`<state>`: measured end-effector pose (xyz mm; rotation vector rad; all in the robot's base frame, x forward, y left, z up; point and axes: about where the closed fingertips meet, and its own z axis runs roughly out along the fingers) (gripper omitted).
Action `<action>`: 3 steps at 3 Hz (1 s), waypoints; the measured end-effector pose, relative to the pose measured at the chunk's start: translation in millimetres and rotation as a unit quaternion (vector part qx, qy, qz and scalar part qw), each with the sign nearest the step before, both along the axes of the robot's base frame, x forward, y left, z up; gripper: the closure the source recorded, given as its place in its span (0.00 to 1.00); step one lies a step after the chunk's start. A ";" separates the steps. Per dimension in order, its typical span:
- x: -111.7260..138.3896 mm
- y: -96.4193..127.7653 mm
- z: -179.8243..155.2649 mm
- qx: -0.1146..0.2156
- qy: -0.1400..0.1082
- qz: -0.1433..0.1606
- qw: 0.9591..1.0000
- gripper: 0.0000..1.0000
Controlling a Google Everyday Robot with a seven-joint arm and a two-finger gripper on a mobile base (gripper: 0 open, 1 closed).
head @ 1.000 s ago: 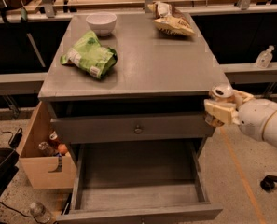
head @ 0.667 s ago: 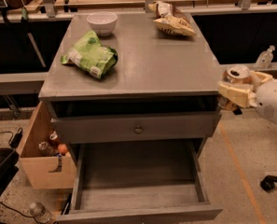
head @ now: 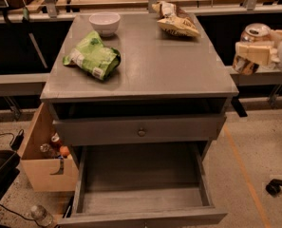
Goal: Pick orange can from middle drawer and place on counter
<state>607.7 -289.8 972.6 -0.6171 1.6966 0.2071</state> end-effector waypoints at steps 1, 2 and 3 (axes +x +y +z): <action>48.9 2.2 11.0 0.003 0.009 0.028 1.000 1.00; 92.3 15.6 5.9 0.011 0.023 0.063 0.998 1.00; 120.5 29.7 -15.4 0.030 0.037 0.095 0.994 1.00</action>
Offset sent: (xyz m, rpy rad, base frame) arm 0.1435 0.0263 -0.0017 0.0430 0.0793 0.2033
